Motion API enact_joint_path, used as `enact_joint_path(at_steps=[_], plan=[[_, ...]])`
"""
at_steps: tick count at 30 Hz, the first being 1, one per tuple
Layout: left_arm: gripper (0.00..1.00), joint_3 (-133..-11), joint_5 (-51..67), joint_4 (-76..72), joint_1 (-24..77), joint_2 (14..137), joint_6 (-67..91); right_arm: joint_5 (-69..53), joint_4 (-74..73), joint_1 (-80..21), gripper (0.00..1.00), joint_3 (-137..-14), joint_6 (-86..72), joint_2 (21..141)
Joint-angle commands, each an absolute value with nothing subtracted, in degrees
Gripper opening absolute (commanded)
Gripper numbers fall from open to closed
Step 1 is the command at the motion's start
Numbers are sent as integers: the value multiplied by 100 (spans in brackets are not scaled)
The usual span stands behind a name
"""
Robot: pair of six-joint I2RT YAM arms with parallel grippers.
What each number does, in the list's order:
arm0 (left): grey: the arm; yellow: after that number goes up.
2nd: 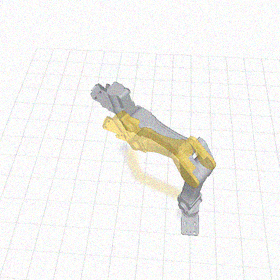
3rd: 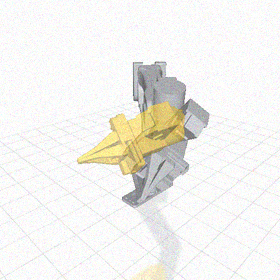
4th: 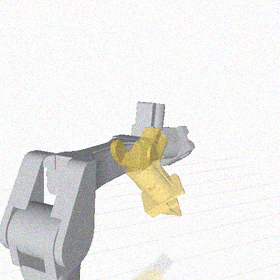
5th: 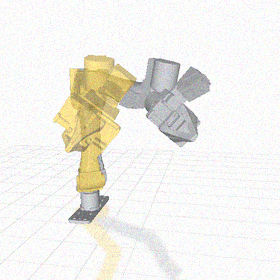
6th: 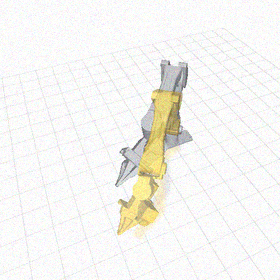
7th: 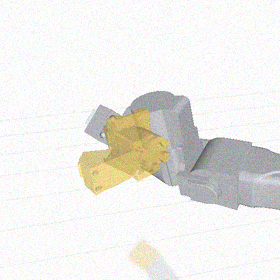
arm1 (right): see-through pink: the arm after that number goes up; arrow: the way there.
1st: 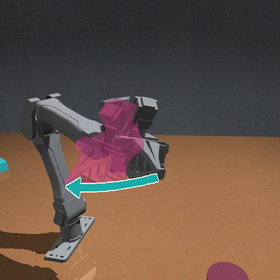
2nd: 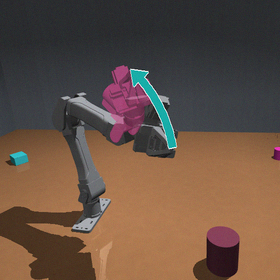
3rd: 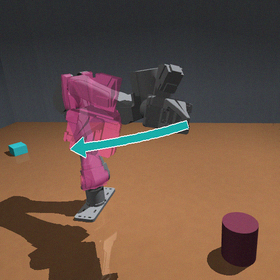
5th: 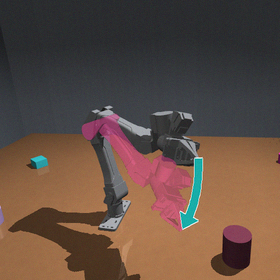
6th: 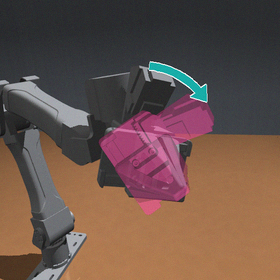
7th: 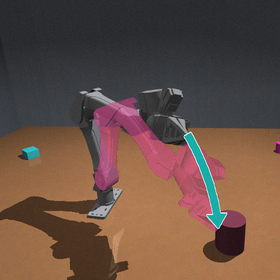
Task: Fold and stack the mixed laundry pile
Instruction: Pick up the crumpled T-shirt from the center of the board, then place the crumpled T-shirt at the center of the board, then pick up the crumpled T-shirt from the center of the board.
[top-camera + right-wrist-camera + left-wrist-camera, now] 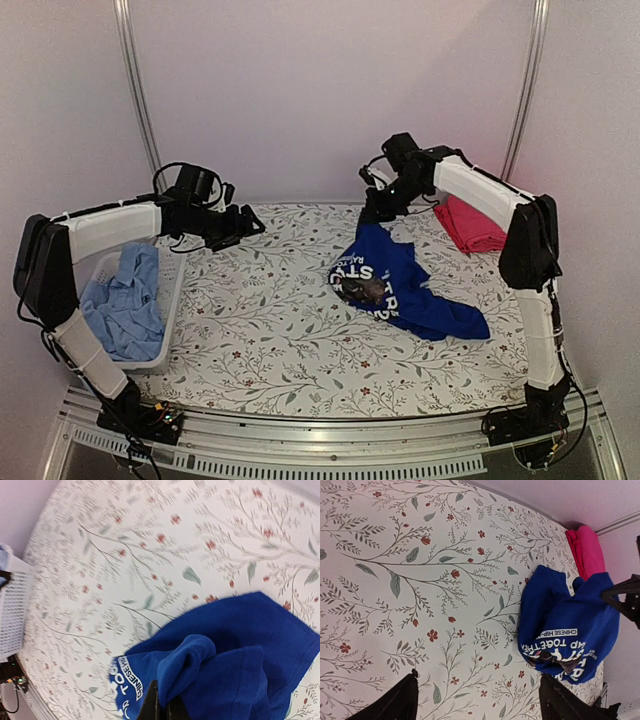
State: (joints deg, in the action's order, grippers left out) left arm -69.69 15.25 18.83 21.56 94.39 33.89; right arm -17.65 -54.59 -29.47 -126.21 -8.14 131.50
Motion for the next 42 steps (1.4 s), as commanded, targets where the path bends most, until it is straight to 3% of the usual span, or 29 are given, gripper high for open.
enact_joint_path(at_steps=[1,4,9,12,16,17,19,20,23,28,31,36,42], plan=[[83,-6988,1578,1759,2136,9344,3306,-3088,-3975,-2800,0,-13353,-1206,11656],[83,-7071,1542,1694,2135,9394,3299,-3982,-3362,-2760,0,-13811,-1738,11420],[83,-7224,1680,1508,2136,9499,3319,-5022,-2422,-2696,0,-13557,-2249,10715],[83,-7225,1768,1352,2151,9548,3314,-5198,-2311,-2163,0,-12126,-2119,9801],[83,-7213,1863,1206,2235,9591,3209,-4922,-2041,-1005,0,-8763,-1888,7999],[83,-7212,1870,1181,2267,9601,3173,-4412,-2220,-746,7,-8007,-1881,7518],[83,-7231,1862,1201,2322,9663,3112,-3509,-2940,-379,66,-6868,-1884,7131],[83,-7225,1875,1212,2354,9687,3074,-3347,-3293,-247,75,-6611,-1840,7122],[83,-7256,1850,1267,2510,9834,2922,-2855,-3757,-167,87,-6348,-1710,7366],[83,-7751,1675,1692,2811,10487,2570,-3465,-3516,-287,84,-6839,-1475,7853],[82,-8249,1486,1894,2857,11017,2623,-3800,-3707,-987,81,-7411,-1081,8572],[77,-9690,1335,2384,2875,12232,2695,-3238,-4043,-2505,80,-8199,-536,9725],[72,-10644,1635,2509,2891,13275,3170,-2533,-4131,-3204,83,-8933,-591,10776]])
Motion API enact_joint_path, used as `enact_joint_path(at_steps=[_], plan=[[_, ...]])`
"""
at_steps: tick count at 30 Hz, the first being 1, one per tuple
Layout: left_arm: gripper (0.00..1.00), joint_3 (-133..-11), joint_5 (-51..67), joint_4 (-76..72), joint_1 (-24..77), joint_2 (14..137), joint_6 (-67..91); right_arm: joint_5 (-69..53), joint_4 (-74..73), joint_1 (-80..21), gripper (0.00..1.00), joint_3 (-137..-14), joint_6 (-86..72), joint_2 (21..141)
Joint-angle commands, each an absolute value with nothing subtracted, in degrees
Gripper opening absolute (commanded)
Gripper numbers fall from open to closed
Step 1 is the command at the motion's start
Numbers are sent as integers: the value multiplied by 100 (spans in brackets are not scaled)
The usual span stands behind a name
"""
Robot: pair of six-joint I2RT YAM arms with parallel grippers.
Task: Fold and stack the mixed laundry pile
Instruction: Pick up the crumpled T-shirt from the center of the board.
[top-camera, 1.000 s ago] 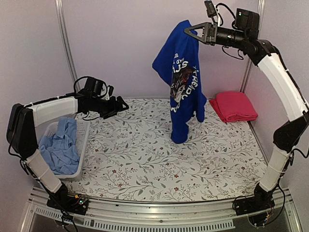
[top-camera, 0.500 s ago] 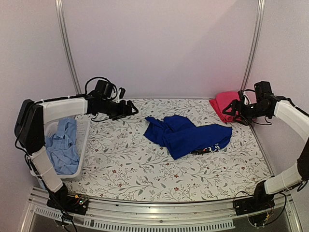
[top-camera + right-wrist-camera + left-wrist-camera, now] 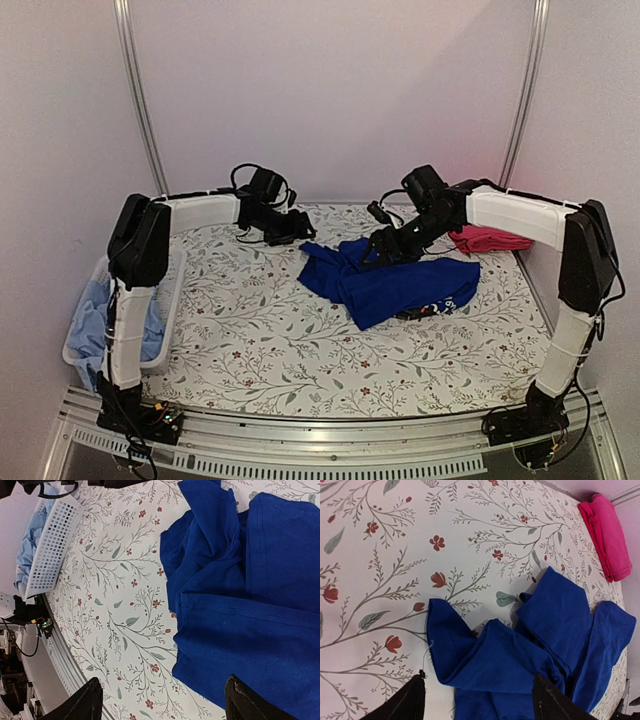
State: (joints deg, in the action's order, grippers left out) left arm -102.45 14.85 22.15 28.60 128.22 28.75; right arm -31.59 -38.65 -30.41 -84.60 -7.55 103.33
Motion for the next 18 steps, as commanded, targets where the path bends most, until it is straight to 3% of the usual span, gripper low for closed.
enact_joint_path(at_steps=[1,6,10,15,18], plan=[[72,-10734,1612,2534,2891,13374,3263,-2426,-4150,-3268,84,-9049,-562,10945],[74,-10932,1609,2584,2886,13694,3653,-2052,-4506,-3577,89,-9782,-446,11845],[62,-10984,1966,2465,2888,13856,3839,-1479,-4843,-3926,89,-10363,-289,12366],[53,-10853,2167,2210,2875,13879,4026,-931,-5129,-4106,81,-10690,-92,12879],[41,-10813,2286,2111,2869,13919,4088,-839,-5083,-4126,71,-10705,-62,13014]])
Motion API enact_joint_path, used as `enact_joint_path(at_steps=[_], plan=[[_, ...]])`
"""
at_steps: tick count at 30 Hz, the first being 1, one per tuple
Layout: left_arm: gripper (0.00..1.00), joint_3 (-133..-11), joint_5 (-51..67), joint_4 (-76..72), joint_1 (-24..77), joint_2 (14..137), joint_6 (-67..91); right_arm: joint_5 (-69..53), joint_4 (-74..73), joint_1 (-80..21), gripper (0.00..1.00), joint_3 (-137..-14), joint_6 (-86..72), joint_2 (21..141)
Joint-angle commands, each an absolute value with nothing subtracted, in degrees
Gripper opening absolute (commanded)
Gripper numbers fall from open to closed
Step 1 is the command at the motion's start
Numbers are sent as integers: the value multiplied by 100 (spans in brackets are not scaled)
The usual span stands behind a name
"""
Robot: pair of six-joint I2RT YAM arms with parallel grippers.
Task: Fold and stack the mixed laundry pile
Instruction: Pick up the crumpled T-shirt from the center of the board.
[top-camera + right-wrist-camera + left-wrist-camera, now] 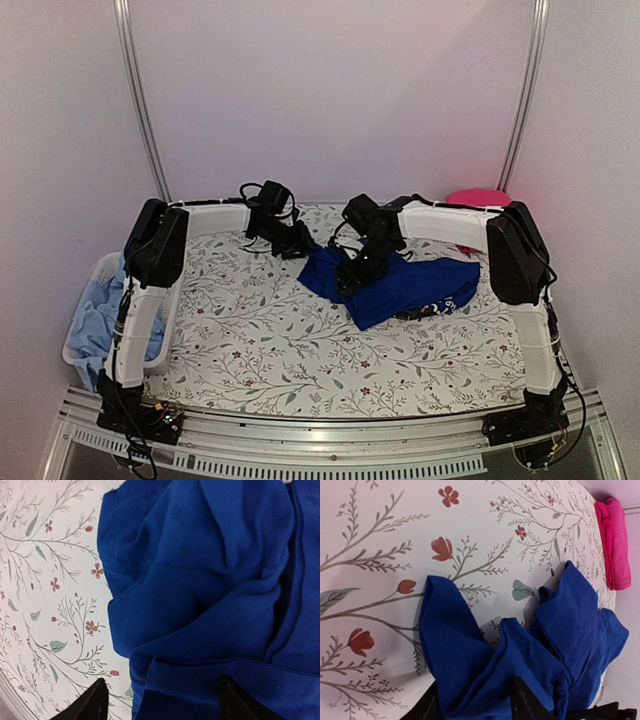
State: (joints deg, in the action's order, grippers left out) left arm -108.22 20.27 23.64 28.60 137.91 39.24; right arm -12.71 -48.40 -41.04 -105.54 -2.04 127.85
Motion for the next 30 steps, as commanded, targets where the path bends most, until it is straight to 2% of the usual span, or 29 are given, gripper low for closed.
enact_joint_path(at_steps=[1,4,7,9,11,14,22,25,27,30], plan=[[35,-10799,2327,2088,2869,13929,4099,-787,-5099,-4130,65,-10746,-62,13042],[17,-10736,2365,2040,2848,13896,4120,-640,-5192,-4139,52,-10877,-66,13114],[0,-10505,2386,1884,2791,13729,4149,-577,-5192,-4138,33,-10883,-104,12901],[0,-10286,2329,1769,2720,13542,4216,-532,-5234,-4132,24,-10868,-114,12683],[0,-9935,2313,1514,2618,13260,4327,-540,-5317,-4088,19,-10848,-119,12505],[0,-9383,2221,1166,2439,12701,4481,-721,-5295,-3947,17,-10580,-144,12107],[0,-8250,1936,977,2203,11398,4565,-1978,-4881,-3359,19,-9466,-202,10993],[0,-7743,1889,1038,2199,10977,4539,-2241,-4672,-3221,12,-8873,-265,10729],[0,-7387,1822,1070,2199,10712,4529,-2513,-4551,-3156,11,-8492,-306,10549],[0,-6869,1827,1069,2199,10371,4541,-2679,-4372,-3115,1,-7945,-378,10349]])
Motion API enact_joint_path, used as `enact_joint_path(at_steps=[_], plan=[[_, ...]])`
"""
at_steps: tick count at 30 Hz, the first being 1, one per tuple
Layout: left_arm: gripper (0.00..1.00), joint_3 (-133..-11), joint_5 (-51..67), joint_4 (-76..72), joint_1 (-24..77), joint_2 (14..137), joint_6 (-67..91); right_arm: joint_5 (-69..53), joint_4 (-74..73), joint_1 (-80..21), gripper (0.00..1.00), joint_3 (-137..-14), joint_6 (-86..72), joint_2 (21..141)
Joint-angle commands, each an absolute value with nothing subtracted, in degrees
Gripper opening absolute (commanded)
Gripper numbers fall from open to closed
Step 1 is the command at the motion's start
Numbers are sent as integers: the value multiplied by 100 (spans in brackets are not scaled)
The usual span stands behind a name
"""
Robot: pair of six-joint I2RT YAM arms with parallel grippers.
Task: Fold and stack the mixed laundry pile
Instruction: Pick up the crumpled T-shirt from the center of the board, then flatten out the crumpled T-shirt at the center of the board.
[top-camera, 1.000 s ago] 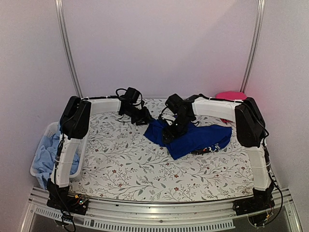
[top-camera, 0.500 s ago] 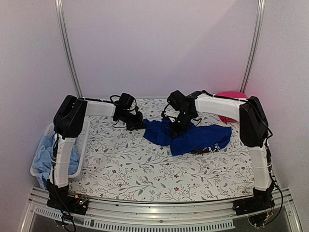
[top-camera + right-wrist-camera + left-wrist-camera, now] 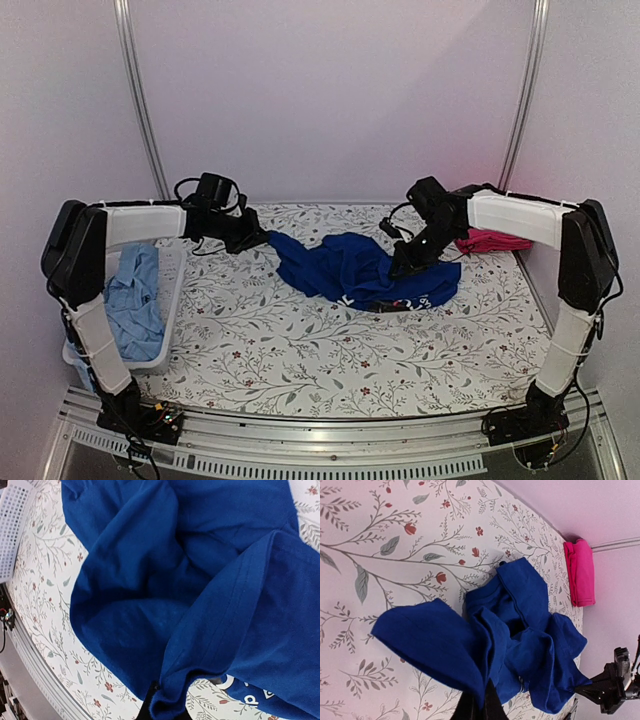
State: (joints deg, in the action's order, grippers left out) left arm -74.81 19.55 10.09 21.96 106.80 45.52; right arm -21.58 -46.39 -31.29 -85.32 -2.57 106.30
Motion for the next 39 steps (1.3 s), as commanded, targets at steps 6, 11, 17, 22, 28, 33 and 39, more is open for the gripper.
enact_joint_path(at_steps=[6,11,17,22,28,33,39], plan=[[0,-6049,1884,833,2207,9794,4701,-2800,-4148,-2925,0,-7075,-700,9839],[0,-6231,1785,830,2209,9214,4701,-2876,-3901,-2362,0,-7476,-1210,9319],[0,-7996,791,1602,2181,8793,4214,-2671,-3660,-1435,0,-9102,-1737,8964],[0,-9579,427,2044,2152,8838,3486,-2627,-3656,-827,0,-10819,-1883,9112],[0,-10114,547,2065,2271,8270,2865,-2723,-3779,-739,0,-11942,-1712,9054],[0,-9723,330,1625,2757,7358,2729,-3018,-3674,-739,0,-11900,-1867,8467],[0,-10314,65,1720,3003,7348,2620,-3083,-3389,-741,0,-12154,-2161,8203]])
